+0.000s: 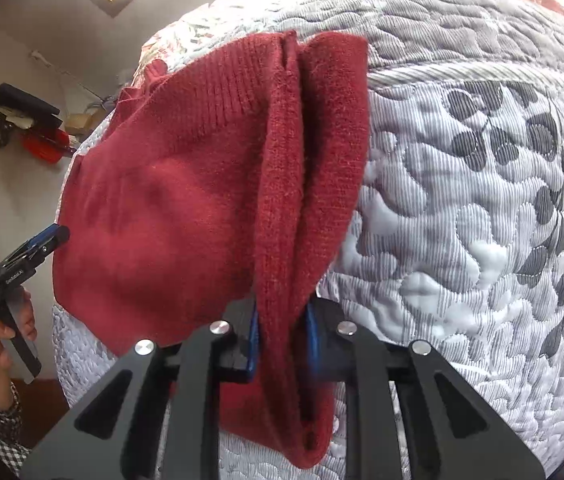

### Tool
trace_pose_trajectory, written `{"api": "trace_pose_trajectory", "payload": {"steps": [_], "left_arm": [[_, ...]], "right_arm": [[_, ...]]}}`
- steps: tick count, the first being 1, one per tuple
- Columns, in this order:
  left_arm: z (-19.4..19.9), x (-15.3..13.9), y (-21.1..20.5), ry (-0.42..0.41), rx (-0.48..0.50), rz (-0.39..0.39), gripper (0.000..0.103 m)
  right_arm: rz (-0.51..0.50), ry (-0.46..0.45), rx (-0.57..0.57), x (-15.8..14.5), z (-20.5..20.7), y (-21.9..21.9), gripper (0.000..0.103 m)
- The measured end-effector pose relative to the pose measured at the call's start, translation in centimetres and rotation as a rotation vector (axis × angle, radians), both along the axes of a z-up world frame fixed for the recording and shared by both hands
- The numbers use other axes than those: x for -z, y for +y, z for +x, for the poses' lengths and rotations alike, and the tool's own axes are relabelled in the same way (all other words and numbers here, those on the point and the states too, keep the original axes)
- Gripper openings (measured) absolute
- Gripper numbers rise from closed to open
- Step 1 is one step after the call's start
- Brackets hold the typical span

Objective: Fold small clothes

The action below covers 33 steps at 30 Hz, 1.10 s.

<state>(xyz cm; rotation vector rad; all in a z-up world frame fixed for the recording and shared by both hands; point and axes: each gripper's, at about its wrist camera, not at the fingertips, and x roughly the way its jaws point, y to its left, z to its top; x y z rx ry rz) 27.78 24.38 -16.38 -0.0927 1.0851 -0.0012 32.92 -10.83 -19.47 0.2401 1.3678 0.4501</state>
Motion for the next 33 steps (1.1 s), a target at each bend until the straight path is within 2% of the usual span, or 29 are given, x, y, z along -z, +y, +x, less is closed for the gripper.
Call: {"api": "trace_pose_trajectory", "payload": {"steps": [6,13,17,21,26,30,33], "left_arm": [[0.1,0.9,0.1,0.015,0.007,-0.005,0.084],[0.6,4.6,1.5,0.112,-0.027,-0.046,0.084],[0.6,5.9,1.8,0.12,-0.013,-0.042,0.086],[1.0,6.8,2.2,0.129,-0.017,-0.071,0.09],[1.1,6.3,2.5,0.14,-0.016,-0.091,0.089],[0.2,4.3,4.1,0.122,-0.052,-0.127,0.089],[-0.6,3.4,5.1,0.109,-0.065,-0.115,0.089]], "right_arm": [[-0.01,0.02,0.019,1.3,0.1,0.0,0.017],[-0.005,0.035,0.034,1.7,0.4,0.0,0.017],[-0.003,0.045,0.049,2.2,0.4,0.0,0.018],[-0.028,0.053,0.049,2.1,0.7,0.4,0.018],[-0.061,0.063,0.059,0.0,1.2,1.6,0.016],[-0.054,0.027,0.032,-3.3,0.7,3.6,0.015],[-0.057,-0.01,-0.012,-5.8,0.4,6.2,0.015]]}}
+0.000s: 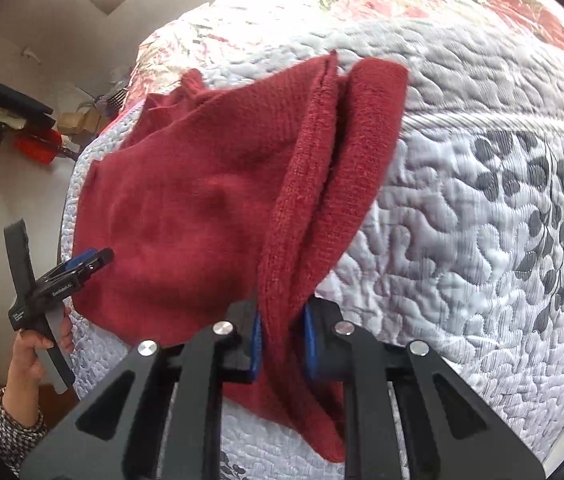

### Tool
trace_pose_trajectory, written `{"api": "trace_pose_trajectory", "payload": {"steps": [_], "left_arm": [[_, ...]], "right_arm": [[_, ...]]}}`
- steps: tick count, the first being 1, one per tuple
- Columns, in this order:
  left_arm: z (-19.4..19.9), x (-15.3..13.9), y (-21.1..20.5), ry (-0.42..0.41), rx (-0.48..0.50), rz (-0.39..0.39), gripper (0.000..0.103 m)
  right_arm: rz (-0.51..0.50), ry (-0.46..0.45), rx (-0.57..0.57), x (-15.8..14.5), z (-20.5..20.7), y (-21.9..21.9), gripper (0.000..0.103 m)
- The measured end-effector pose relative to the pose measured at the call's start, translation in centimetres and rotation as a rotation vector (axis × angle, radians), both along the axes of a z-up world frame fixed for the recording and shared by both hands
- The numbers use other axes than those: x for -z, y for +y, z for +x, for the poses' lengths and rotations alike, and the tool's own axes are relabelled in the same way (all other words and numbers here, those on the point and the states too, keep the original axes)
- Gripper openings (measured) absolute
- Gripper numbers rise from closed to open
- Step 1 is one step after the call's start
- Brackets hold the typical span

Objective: Fold small clothes

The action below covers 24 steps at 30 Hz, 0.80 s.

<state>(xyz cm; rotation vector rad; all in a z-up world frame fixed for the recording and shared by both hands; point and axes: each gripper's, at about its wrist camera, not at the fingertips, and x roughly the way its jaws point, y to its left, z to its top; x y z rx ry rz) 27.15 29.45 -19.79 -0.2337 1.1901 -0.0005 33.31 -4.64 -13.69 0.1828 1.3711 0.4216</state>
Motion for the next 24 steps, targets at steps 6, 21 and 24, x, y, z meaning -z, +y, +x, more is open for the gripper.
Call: {"api": "trace_pose_trajectory", "payload": {"steps": [6,21,24], "left_arm": [[-2.1,-1.2,1.4,-0.017,-0.013,0.012,0.089],[-2.6,-1.7,4.5,-0.012,-0.067,-0.015,0.089],[-2.6,-1.6,4.5,-0.009,-0.065,-0.018,0.089]], "right_arm": [[0.005,-0.049,-0.12,-3.2,-0.2,7.3,0.015],[-0.056,0.051,-0.275,3.1,1.5,20.8,0.017],[-0.037,0.08,-0.27,4.3,0.9,20.8,0.025]]}}
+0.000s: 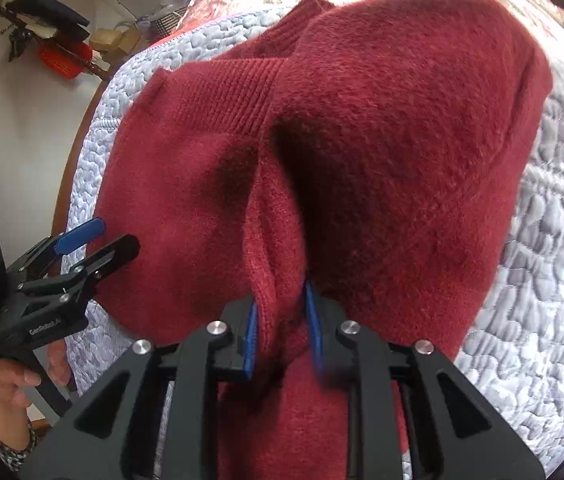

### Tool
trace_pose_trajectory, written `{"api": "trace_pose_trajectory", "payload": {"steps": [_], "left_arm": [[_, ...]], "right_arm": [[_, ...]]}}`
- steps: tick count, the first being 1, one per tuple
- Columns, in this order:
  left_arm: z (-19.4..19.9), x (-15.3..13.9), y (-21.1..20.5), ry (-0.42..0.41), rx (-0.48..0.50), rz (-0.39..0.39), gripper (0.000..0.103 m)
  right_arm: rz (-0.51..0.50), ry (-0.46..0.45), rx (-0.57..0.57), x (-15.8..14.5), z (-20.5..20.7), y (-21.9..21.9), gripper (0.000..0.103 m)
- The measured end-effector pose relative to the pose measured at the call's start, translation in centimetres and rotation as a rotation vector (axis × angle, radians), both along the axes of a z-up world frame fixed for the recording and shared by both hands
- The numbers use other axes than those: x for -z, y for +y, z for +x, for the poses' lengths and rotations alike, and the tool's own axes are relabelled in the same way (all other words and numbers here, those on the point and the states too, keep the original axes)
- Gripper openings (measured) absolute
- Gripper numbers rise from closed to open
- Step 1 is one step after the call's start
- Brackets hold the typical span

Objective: Fold small clothes

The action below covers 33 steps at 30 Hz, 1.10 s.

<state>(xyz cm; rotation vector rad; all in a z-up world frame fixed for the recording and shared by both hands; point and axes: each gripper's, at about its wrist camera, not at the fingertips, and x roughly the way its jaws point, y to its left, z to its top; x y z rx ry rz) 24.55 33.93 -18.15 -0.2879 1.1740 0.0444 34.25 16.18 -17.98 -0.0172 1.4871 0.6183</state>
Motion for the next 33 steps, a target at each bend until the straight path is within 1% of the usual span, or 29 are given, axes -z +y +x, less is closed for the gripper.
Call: {"api": "trace_pose_trajectory", "payload": {"steps": [2,3,4,5,6,7,8,9,10,12,15,16,19,21,24,27,28,29,30,32,33], "left_arm": [[0.3,0.0,-0.1,0.0,0.004,-0.002,0.089],[0.5,0.0,-0.2,0.0,0.006,-0.008,0.089],[0.7,-0.1,-0.3,0.0,0.006,-0.017,0.089],[0.8,-0.2,-0.4,-0.002,0.005,-0.031,0.089],[1.0,-0.3,-0.5,-0.004,0.004,-0.047,0.089],[1.2,-0.5,-0.6,-0.008,0.002,-0.065,0.089],[1.4,-0.7,-0.7,-0.016,0.001,-0.092,0.089],[1.5,-1.0,-0.9,-0.024,0.001,-0.118,0.089],[1.7,-1.2,-1.2,-0.033,0.003,-0.144,0.089],[2.2,-1.6,-2.0,-0.044,0.019,-0.207,0.089],[3.3,-1.6,-4.1,-0.04,0.06,-0.287,0.089],[3.5,-1.4,-4.9,-0.037,0.073,-0.303,0.089],[4.6,-0.5,-6.8,-0.004,0.102,-0.337,0.089],[5.1,0.2,-7.8,0.024,0.111,-0.355,0.089],[5.5,0.9,-9.1,0.033,0.123,-0.393,0.089],[6.0,1.5,-9.9,0.048,0.127,-0.411,0.088],[6.2,1.8,-10.2,0.053,0.127,-0.413,0.087],[6.4,2.0,-10.5,0.057,0.129,-0.417,0.082],[6.6,2.2,-10.7,0.06,0.134,-0.429,0.072],[6.8,2.5,-11.1,0.063,0.135,-0.433,0.064],[6.7,2.5,-11.2,0.056,0.139,-0.431,0.054]], "right_arm": [[0.044,0.021,0.005,0.2,0.1,0.0,0.032],[0.069,0.033,0.005,0.1,0.0,-0.3,0.038],[0.1,0.044,0.01,-0.3,0.0,-0.5,0.04],[0.122,0.048,0.014,-0.9,-0.1,-0.8,0.041],[0.153,0.046,0.015,-1.9,-0.2,-1.3,0.045],[0.191,0.042,0.015,-2.9,-0.3,-1.7,0.05],[0.224,0.032,0.015,-4.1,-0.4,-2.2,0.052],[0.233,0.009,0.014,-5.0,-0.6,-2.6,0.051],[0.218,-0.027,0.011,-6.0,-0.8,-3.3,0.051],[0.175,-0.078,0.015,-6.9,-1.3,-4.8,0.051],[0.092,-0.099,0.054,-6.9,-1.6,-7.4,0.051],[0.075,-0.102,0.071,-6.6,-1.9,-8.4,0.051],[0.073,-0.062,0.148,-5.2,-2.3,-11.8,0.05],[0.068,-0.043,0.184,-4.1,-2.4,-13.3,0.05],[0.048,-0.027,0.205,-3.0,-3.0,-14.9,0.05],[0.042,-0.011,0.215,-2.0,-3.4,-15.6,0.05],[0.039,-0.01,0.218,-1.8,-3.4,-15.7,0.05],[0.039,-0.008,0.22,-1.5,-3.5,-15.8,0.05],[0.04,-0.004,0.222,-1.3,-3.5,-16.0,0.05],[0.036,-0.001,0.228,-0.8,-3.6,-16.0,0.05],[0.034,0.001,0.229,-0.5,-3.5,-15.9,0.05]]}}
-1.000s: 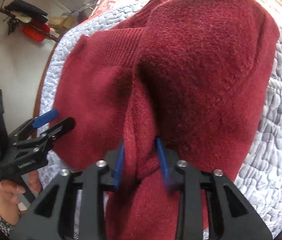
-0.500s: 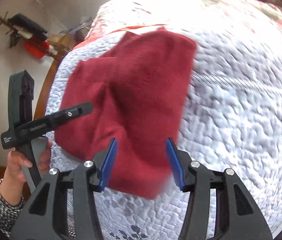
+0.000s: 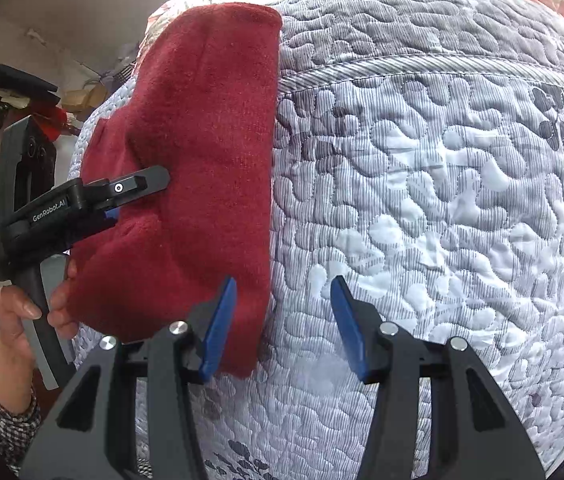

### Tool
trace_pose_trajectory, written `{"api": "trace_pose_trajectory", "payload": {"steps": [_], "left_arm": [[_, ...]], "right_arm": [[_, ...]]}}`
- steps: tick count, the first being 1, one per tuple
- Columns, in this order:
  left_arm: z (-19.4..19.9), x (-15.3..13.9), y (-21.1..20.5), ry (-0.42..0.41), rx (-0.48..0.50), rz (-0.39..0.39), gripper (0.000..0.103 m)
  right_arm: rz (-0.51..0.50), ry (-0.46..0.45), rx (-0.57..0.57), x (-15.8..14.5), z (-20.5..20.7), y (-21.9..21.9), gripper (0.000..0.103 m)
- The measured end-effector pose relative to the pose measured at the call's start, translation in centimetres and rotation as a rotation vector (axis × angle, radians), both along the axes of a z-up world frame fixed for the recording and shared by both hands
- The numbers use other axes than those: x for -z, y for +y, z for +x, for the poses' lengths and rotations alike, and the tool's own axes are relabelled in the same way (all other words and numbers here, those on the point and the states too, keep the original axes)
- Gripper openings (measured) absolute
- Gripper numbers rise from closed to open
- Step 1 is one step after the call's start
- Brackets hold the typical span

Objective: Fold small clothes

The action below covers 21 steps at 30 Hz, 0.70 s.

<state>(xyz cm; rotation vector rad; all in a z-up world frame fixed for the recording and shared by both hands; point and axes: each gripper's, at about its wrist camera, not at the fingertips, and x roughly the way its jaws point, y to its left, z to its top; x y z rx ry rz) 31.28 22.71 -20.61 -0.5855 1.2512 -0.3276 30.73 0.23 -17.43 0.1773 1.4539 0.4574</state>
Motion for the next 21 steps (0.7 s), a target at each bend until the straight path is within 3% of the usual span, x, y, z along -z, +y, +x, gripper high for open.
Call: {"api": "trace_pose_trajectory", "payload": {"steps": [4,12,21], "left_arm": [[-0.3,-0.9,-0.1,-0.047,0.005,0.01,0.019],[-1.9,-3.4,1.2,-0.138,-0.02,-0.067,0.016],[-3.8,-8.3,5.5,-0.271,-0.071,-0.034,0.016]], "right_arm": [[-0.004,0.007,0.004,0.7,0.1,0.1,0.05],[-0.004,0.027,0.023,1.5,0.3,1.4,0.05],[0.002,0.014,0.008,1.0,0.0,3.5,0.05]]}}
